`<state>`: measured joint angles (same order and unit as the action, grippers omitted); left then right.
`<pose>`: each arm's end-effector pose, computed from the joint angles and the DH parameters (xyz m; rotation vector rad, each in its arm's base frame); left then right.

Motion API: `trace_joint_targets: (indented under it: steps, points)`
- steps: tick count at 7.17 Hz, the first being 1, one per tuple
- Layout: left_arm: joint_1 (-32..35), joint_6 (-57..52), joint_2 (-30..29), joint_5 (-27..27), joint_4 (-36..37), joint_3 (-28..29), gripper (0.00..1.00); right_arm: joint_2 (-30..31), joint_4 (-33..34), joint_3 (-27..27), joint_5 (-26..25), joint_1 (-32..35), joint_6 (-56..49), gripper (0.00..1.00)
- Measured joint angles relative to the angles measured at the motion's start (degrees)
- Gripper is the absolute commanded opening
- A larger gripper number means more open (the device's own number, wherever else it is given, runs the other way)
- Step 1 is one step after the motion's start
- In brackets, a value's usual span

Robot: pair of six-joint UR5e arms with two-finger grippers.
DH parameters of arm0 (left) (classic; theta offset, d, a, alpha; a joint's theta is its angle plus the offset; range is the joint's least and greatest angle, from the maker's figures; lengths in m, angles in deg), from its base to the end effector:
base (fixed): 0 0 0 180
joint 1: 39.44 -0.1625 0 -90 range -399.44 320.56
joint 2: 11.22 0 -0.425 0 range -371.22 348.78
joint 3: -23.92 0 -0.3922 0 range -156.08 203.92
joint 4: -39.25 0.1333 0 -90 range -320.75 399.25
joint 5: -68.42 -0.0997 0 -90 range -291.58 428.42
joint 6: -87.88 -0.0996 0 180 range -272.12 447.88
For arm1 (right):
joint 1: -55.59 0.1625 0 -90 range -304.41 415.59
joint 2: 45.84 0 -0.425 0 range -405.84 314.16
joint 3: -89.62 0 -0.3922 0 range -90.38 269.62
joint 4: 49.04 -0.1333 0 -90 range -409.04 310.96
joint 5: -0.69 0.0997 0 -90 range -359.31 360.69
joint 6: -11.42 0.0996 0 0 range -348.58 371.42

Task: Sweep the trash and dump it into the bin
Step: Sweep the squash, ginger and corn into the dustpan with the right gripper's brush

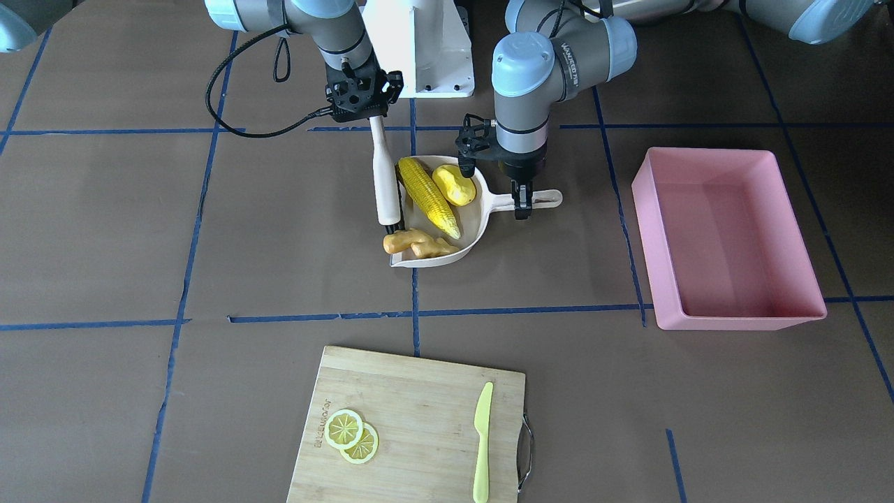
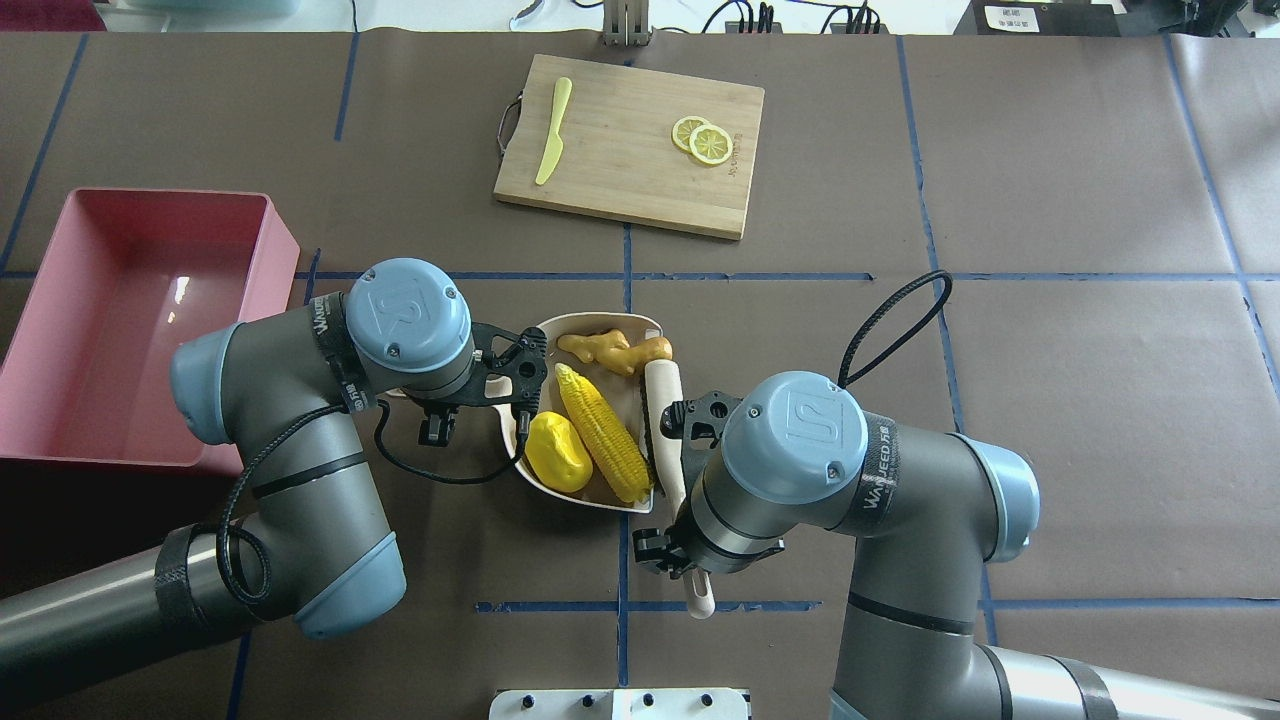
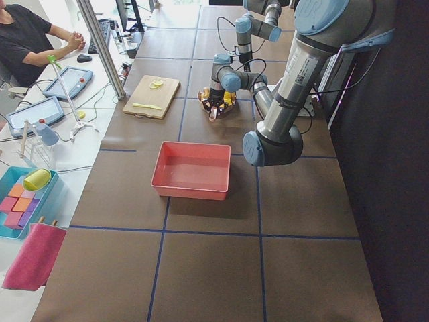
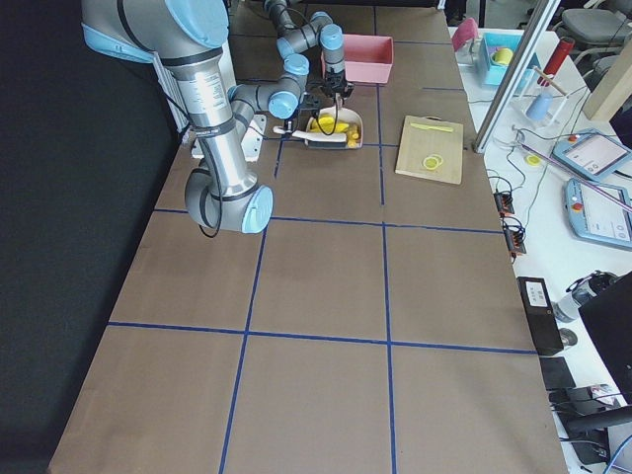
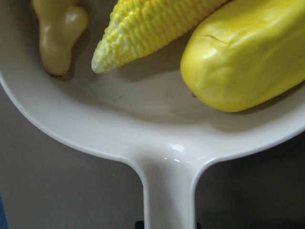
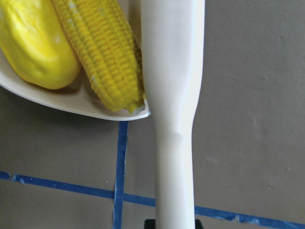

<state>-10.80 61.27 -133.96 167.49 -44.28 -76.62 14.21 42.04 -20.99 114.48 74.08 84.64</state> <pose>0.5177 -0.4167 0.2701 0.6282 0.3742 1.5251 -0.5351 -0.2771 0.2113 -0.1129 -0.9283 -0.1516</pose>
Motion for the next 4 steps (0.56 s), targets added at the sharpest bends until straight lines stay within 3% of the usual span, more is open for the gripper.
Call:
trace_joint_targets:
  steps: [4]
  points:
    - [0.4, -0.5, 1.3, 0.4, -1.6, -1.3, 0.32, 0.5, 9.5, -8.4, 2.4, 6.2, 0.7, 0.0]
